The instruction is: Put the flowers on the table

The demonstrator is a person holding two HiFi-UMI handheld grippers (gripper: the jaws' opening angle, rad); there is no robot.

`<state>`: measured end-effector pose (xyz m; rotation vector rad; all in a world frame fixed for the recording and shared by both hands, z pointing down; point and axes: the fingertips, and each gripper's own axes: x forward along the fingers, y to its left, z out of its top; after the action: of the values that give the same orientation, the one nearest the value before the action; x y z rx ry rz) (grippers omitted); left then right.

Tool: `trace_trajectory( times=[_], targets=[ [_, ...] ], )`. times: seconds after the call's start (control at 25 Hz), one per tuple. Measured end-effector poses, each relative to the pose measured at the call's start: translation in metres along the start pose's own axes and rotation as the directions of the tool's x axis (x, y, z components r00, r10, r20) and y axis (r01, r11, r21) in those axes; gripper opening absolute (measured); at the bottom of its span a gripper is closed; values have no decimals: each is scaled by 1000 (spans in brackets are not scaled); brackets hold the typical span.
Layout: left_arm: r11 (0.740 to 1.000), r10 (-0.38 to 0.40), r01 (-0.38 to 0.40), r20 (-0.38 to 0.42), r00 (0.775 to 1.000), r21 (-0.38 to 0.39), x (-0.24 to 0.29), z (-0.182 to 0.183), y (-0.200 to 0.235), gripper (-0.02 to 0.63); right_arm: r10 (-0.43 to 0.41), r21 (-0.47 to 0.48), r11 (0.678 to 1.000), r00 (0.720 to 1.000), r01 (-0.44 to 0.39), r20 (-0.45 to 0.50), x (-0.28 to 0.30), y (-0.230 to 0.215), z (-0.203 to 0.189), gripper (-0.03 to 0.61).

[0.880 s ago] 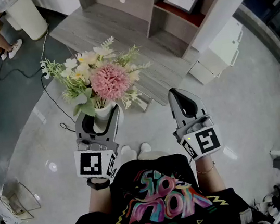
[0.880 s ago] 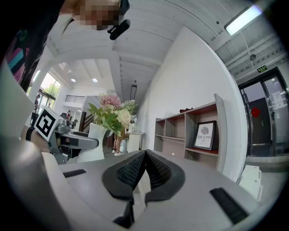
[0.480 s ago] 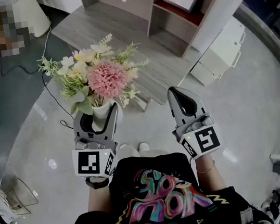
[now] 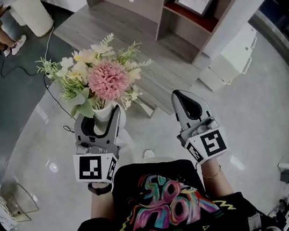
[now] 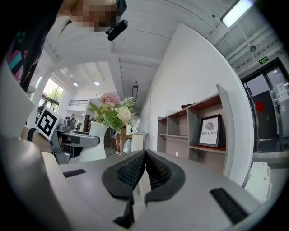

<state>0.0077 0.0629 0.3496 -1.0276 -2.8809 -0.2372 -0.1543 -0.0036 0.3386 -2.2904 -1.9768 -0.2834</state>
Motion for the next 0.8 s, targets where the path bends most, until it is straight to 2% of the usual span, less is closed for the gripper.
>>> trace_trajectory(
  times=[0.24, 0.52, 0.8],
  targets=[
    [996, -79, 78, -17, 997, -35, -2, -1, -1, 267, -77, 3, 997, 996, 78, -54, -15, 5, 0, 14],
    [999, -31, 31, -5, 999, 12, -1, 4, -1, 267, -29, -3, 1000, 999, 29, -18, -7, -1, -1, 15],
    [998, -56, 56, 1, 998, 33, 1, 0, 5, 267, -70, -7, 998, 998, 69, -11, -3, -7, -11, 15]
  ],
)
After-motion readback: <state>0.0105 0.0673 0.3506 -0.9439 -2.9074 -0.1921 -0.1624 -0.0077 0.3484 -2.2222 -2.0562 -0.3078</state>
